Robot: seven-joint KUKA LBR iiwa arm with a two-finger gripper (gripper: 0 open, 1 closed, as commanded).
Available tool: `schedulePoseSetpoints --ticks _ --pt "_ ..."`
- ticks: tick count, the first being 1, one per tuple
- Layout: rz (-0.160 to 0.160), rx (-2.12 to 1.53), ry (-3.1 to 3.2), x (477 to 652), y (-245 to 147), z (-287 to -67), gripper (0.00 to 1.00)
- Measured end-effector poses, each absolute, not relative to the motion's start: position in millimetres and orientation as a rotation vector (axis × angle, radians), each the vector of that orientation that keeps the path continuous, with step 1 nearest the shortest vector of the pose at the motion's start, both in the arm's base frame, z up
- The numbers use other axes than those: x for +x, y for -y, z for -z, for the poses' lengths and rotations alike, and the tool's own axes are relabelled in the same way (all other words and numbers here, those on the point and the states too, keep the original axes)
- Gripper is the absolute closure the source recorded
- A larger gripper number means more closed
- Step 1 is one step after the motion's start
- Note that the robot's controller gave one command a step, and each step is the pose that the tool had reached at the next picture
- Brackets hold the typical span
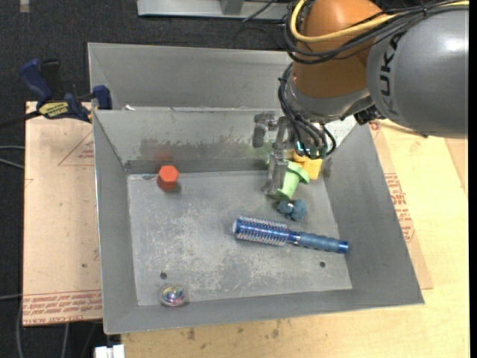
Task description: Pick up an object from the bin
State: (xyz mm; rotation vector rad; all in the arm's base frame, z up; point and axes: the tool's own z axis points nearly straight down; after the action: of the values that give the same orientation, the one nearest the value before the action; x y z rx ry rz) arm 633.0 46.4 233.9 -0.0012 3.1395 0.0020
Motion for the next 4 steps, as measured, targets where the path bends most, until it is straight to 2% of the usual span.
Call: schedulePoseSetpoints --ticks 1,2,3,4 --pt "0.000 -0.047 -3.149 557.4 26 -65 0.00" --pt "-0.004 -0.049 -3.138 553.1 -2 -102 0.00" --pt "-0.003 0.106 -3.137 564.5 -3 -100 0.00" --pt "-0.003 0.108 -3.141 571.7 -13 -68 0.00"
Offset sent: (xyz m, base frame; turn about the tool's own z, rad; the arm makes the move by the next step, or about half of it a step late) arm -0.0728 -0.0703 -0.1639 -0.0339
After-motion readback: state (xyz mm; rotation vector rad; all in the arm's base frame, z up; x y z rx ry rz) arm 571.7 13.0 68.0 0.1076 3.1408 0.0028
